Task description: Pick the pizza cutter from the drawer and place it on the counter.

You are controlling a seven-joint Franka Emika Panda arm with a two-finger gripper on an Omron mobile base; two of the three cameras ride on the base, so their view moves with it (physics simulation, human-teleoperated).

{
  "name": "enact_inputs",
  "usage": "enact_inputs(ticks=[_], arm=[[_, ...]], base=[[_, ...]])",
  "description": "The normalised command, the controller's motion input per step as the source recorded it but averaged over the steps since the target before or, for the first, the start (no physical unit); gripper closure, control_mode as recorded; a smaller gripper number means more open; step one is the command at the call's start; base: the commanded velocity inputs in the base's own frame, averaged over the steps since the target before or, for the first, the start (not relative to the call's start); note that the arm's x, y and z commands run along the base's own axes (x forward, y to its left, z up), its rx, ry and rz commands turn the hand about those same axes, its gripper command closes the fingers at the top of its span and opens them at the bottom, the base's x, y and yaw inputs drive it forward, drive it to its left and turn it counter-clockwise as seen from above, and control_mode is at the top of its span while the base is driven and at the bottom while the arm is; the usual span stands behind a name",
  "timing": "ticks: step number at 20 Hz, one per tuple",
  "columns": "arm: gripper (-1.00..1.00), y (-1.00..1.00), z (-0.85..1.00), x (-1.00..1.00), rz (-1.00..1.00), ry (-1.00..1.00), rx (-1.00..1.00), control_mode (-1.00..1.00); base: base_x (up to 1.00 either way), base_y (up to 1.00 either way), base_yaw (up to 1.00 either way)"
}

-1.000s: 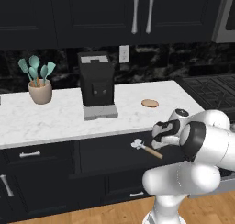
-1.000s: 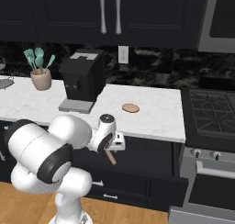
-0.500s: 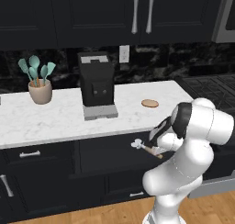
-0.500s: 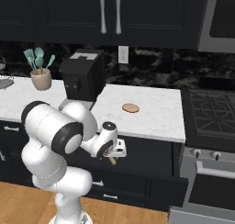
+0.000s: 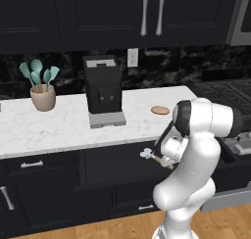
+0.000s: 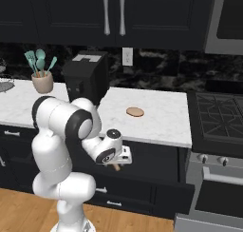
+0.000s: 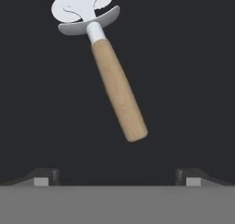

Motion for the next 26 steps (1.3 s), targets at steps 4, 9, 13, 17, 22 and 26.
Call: enact_inputs(ticks=[4,9,13,17,22,26], arm=[[-1.00,-0.07,-0.22,0.20,0.00,0.01,0.00,-1.00],[-1.00,0.00,-0.20,0.29,0.00,0.00,0.00,-1.00],[-1.00,0.00,-0.31,0.07,0.00,0.00,0.00,-1.00],[-1.00,0.00,-0.35,0.00,0.00,0.00,0.00,-1.00],[-1.00,0.00,-0.19,0.00,0.00,0.00,0.00,-1.00],[-1.00,0.00,-0.03,0.09,0.00,0.00,0.00,-1.00]], base=[[0.00,0.00,0.00],[0.00,0.00,0.00],[0.00,0.00,0.00],[0.00,0.00,0.00],[0.00,0.00,0.00],[0.00,0.00,0.00]])
